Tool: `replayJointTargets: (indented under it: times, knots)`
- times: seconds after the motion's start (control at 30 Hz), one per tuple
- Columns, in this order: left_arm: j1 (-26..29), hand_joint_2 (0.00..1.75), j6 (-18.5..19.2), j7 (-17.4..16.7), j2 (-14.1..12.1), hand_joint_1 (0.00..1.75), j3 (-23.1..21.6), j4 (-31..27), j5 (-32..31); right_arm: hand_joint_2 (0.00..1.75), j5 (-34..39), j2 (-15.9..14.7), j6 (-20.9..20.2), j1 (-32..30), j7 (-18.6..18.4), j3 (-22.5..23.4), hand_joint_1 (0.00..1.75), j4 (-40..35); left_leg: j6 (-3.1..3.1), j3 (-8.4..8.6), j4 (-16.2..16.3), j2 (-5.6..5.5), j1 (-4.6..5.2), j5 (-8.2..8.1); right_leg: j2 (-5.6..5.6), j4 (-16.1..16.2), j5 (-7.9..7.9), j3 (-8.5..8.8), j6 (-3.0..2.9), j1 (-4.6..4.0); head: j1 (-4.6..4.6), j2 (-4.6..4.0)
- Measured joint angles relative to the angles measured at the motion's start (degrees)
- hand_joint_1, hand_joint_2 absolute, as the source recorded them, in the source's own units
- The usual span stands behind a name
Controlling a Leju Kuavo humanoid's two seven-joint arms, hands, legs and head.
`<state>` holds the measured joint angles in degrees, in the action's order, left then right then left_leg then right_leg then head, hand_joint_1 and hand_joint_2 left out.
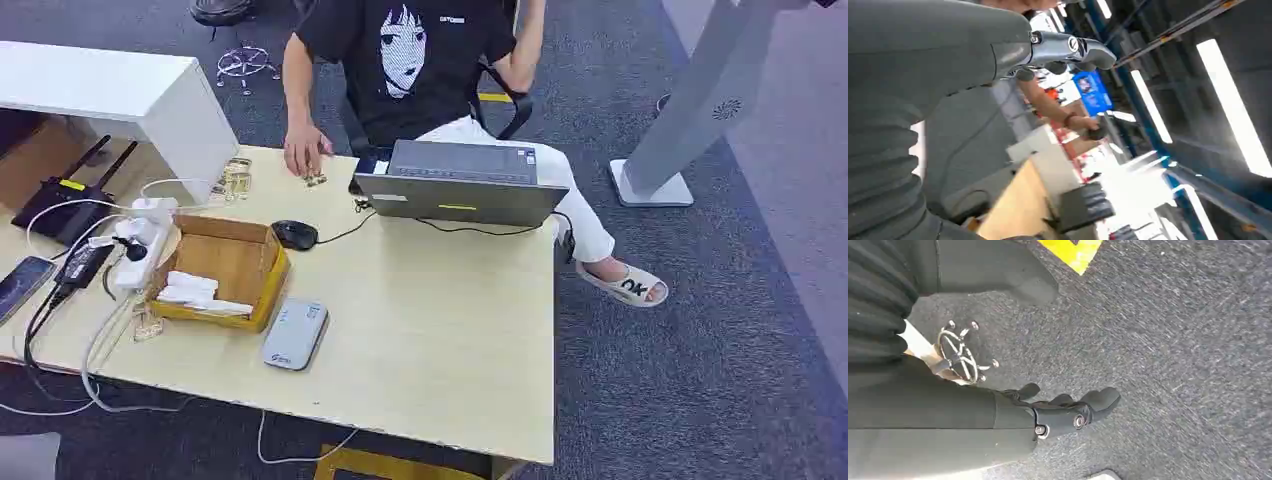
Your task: Pass the card to the sensor for recognition and then transmit it.
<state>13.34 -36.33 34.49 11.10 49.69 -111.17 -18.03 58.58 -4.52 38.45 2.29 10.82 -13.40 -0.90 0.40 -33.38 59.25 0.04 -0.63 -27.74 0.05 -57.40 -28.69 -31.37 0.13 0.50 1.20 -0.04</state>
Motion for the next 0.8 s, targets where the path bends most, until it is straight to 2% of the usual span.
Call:
replayJointTargets:
  times: [0.17,0.37,0.67,0.8]
  knots:
    - [3.7,1.75,-0.1,1.0,-1.5,0.0,-5.5,-7.1,-1.7,1.75,2.2,1.0,0.3,0.5,-0.6,-3.1,0.0,0.2,0.0,0.0,0.0,0.0,-0.01,0.0,0.0,0.0,0.0,-0.12,0.0,0.0,0.0,0.0]
    - [1.3,1.75,5.6,-3.8,-6.5,0.0,-9.0,-7.6,-5.2,1.75,4.2,1.9,0.4,1.6,-2.0,-7.2,0.0,0.2,-0.05,0.05,0.0,0.02,-0.05,0.03,0.02,0.0,0.01,-0.12,-0.05,-0.02,0.02,0.0]
    - [-6.4,1.75,8.9,-10.5,-12.4,0.0,-16.3,-0.6,-13.8,1.75,5.7,2.4,0.5,2.1,-4.4,-12.5,0.0,0.2,-0.07,0.04,0.0,0.02,-0.04,0.06,0.03,0.0,0.05,-0.03,-0.06,-0.06,0.0,0.0]
    - [-10.4,1.75,9.5,-13.3,-14.0,0.0,-19.4,4.2,-17.8,1.75,6.0,2.6,0.6,2.4,-5.2,-14.7,0.0,0.1,-0.06,0.04,0.0,0.03,-0.03,0.06,0.05,0.0,0.05,-0.02,-0.06,-0.06,0.0,0.0]
